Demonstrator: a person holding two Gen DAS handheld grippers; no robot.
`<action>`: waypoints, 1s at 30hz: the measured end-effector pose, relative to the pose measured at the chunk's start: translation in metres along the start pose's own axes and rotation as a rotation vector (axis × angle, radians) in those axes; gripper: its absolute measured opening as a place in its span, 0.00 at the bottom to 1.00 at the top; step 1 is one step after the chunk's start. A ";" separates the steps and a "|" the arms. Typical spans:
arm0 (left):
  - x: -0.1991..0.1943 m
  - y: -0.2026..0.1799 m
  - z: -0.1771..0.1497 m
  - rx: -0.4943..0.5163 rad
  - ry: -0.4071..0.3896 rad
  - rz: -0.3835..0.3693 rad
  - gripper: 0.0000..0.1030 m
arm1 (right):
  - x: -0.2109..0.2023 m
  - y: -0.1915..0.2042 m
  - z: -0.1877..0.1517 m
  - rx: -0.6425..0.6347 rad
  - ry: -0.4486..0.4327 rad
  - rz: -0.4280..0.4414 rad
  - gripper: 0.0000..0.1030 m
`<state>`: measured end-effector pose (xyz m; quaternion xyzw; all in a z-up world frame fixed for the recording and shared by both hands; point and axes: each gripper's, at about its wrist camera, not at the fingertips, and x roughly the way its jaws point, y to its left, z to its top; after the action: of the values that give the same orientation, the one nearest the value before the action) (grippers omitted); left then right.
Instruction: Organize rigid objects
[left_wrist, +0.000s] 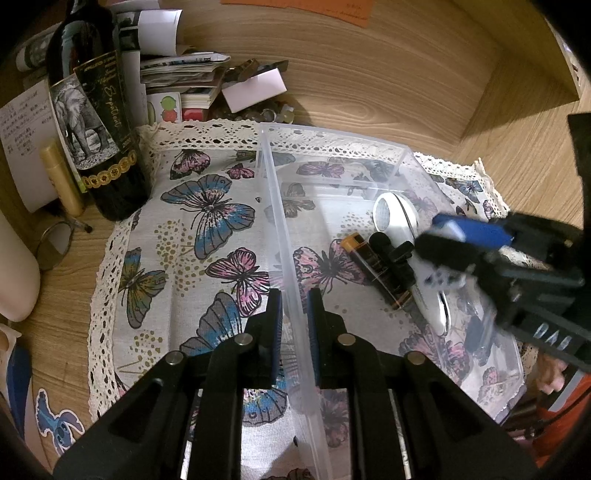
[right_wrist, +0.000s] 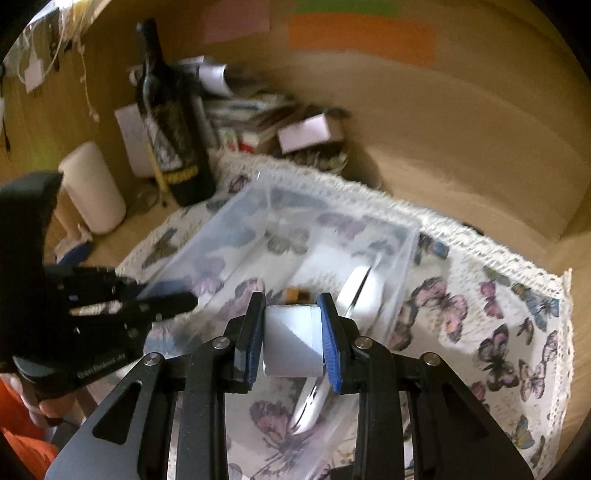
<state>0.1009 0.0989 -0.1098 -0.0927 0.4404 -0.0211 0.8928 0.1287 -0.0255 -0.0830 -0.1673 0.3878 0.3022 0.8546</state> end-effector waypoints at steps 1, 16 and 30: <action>0.000 0.000 0.000 -0.001 0.000 -0.001 0.13 | 0.003 0.001 -0.001 -0.003 0.013 0.005 0.26; 0.000 0.000 0.000 -0.001 -0.001 0.000 0.13 | -0.019 -0.016 0.002 0.047 -0.023 -0.035 0.32; -0.001 0.001 -0.001 -0.003 0.000 -0.002 0.13 | -0.054 -0.103 -0.005 0.217 -0.065 -0.247 0.44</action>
<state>0.0999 0.0999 -0.1097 -0.0947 0.4403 -0.0213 0.8926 0.1640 -0.1274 -0.0399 -0.1105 0.3668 0.1565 0.9103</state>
